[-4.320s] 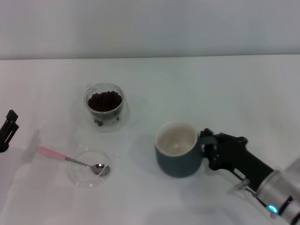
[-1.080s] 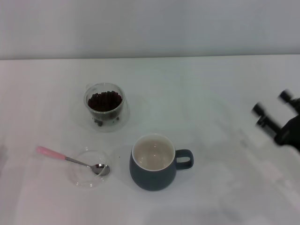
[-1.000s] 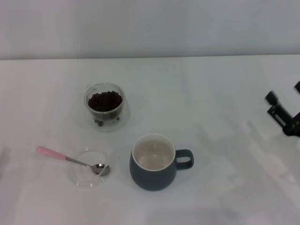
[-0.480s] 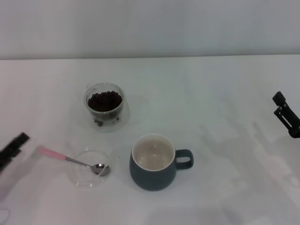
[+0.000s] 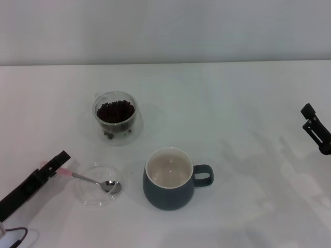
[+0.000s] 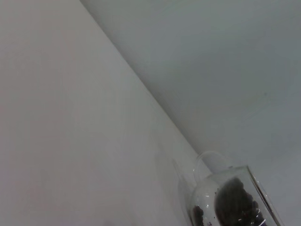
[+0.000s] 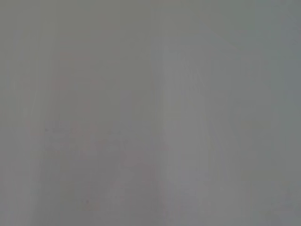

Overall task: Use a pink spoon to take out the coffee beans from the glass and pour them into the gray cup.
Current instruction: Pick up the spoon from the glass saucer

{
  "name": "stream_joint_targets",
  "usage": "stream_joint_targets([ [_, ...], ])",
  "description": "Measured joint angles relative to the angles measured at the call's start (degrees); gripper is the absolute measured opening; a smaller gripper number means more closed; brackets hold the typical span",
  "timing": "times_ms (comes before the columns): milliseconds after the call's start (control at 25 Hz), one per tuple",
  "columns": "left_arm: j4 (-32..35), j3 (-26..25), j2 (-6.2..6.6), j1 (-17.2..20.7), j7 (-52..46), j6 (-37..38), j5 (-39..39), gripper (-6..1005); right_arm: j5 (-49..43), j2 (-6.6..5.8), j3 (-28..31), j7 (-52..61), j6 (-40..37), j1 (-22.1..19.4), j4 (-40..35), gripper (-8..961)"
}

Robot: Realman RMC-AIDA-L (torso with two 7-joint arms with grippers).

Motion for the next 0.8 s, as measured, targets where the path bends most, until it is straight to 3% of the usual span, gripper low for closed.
stream_joint_targets([
  [360, 0.38, 0.18, -0.37, 0.02, 0.61, 1.22, 0.03, 744, -0.12, 0.0, 0.0, -0.03, -0.38, -0.69, 0.55, 845],
  [800, 0.69, -0.18, -1.31, 2.09, 1.71, -0.09, -0.98, 618, -0.11, 0.0, 0.0, -0.07, -0.48, -1.54, 0.7, 845],
])
